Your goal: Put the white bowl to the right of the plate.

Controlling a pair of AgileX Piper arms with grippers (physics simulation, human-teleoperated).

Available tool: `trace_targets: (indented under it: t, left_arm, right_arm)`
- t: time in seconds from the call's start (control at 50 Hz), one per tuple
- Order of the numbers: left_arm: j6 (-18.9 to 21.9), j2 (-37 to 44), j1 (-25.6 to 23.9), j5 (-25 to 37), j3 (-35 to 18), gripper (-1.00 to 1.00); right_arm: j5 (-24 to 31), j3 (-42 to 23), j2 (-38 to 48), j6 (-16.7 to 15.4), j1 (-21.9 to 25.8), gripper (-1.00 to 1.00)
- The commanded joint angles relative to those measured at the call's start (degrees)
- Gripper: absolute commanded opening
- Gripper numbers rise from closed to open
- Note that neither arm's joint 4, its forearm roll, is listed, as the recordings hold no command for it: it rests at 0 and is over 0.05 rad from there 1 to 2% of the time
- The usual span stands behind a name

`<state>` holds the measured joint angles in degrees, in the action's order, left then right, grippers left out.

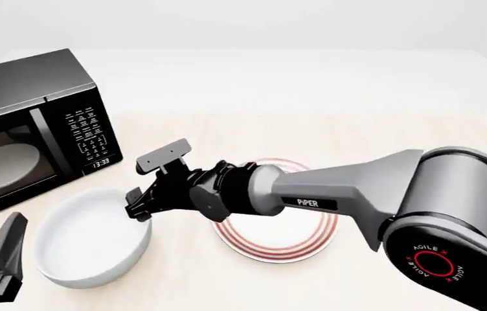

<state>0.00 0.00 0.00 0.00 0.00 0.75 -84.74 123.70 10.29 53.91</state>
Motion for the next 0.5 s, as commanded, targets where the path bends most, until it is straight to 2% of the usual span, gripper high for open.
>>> trace_targets:
  t: [0.02,0.5]
  left_arm:
    - [0.0,0.0,0.0,0.0,0.0,1.0]
    - [0.0,0.0,0.0,0.0,0.0,1.0]
  right_arm:
    - [-0.14,-0.64,1.16,0.58,-0.13,1.0]
    - [-0.29,-2.52,4.12,1.78,0.54,1.0]
